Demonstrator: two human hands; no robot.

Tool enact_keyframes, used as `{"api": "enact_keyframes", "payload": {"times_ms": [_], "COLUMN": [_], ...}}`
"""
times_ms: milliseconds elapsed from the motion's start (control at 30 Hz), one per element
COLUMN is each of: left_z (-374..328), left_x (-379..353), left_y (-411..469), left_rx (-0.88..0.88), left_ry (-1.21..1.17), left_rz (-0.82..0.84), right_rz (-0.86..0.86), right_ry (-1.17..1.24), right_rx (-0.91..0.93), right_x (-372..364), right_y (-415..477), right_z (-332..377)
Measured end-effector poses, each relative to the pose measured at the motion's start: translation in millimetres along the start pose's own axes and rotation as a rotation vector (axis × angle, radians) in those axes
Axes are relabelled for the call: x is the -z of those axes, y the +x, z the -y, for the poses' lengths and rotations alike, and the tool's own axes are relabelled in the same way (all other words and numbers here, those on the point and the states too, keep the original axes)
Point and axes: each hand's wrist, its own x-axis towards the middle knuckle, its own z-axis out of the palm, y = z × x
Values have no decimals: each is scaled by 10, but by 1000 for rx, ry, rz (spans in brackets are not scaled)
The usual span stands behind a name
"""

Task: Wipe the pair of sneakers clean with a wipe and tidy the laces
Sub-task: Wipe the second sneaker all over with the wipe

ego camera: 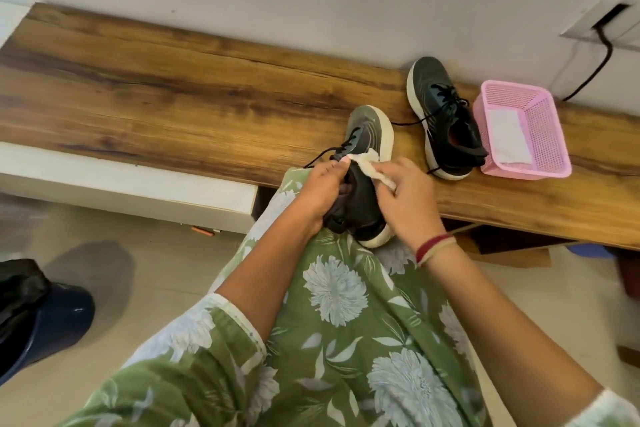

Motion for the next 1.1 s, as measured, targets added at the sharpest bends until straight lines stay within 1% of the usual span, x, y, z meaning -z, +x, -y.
{"api": "enact_keyframes", "payload": {"times_ms": [67, 167, 233, 333, 367, 433, 500, 600, 733, 800, 833, 867, 900, 933, 967, 1000, 1033, 1100], "left_z": [15, 52, 43, 32, 24, 44, 58, 81, 84, 50, 44, 42, 31, 36, 58, 74, 62, 72], "left_x": [26, 35, 20, 23, 26, 42, 52, 63, 53, 29, 20, 14, 14, 24, 38, 53, 52, 70], "left_y": [-6, 18, 20, 32, 31, 74, 83, 116, 93, 72, 68, 65, 58, 66, 82, 92, 80, 103], "left_rx": [5, 0, -1, -12, -16, -17, -14, -16, -12, -15, -18, -20, -20, -20, -17, -10, 2, 18], "left_ry": [4, 33, 31, 10, 11, 11, 30, 51, 75, 66, 63, 62, 51, 45, 47, 60, 58, 76], "left_rz": [0, 12, 12, 16, 7, 0, 5, 11, 15, 38, 45, 41, 25, 11, 13, 15, 17, 5], "right_rz": [6, 13, 56, 138, 123, -1, -90, -65, -97, -77, -53, -22, -3, -6, -33, -101, -185, -309], "right_ry": [-154, -213, -225, -26, 36, 85, 38, -115, -236, -302, -285, -202, -56, 130, 295, 381, 356, 165], "right_rx": [124, 216, 260, 210, 179, 128, 86, 74, 206, 287, 307, 282, 195, 62, -79, -173, -194, -123], "right_x": [-52, 0, 33, 166, 212, 246, 169, -38, -81, -14, 35, 94, 154, 203, 248, 284, 308, 329], "right_y": [-208, -450, -566, -579, -517, -330, -160, -175, -440, -524, -536, -519, -463, -359, -225, -85, 56, 278], "right_z": [-21, -75, -81, -4, 19, 36, 28, -9, -60, -102, -101, -88, -58, -26, -6, -3, -4, 9]}}
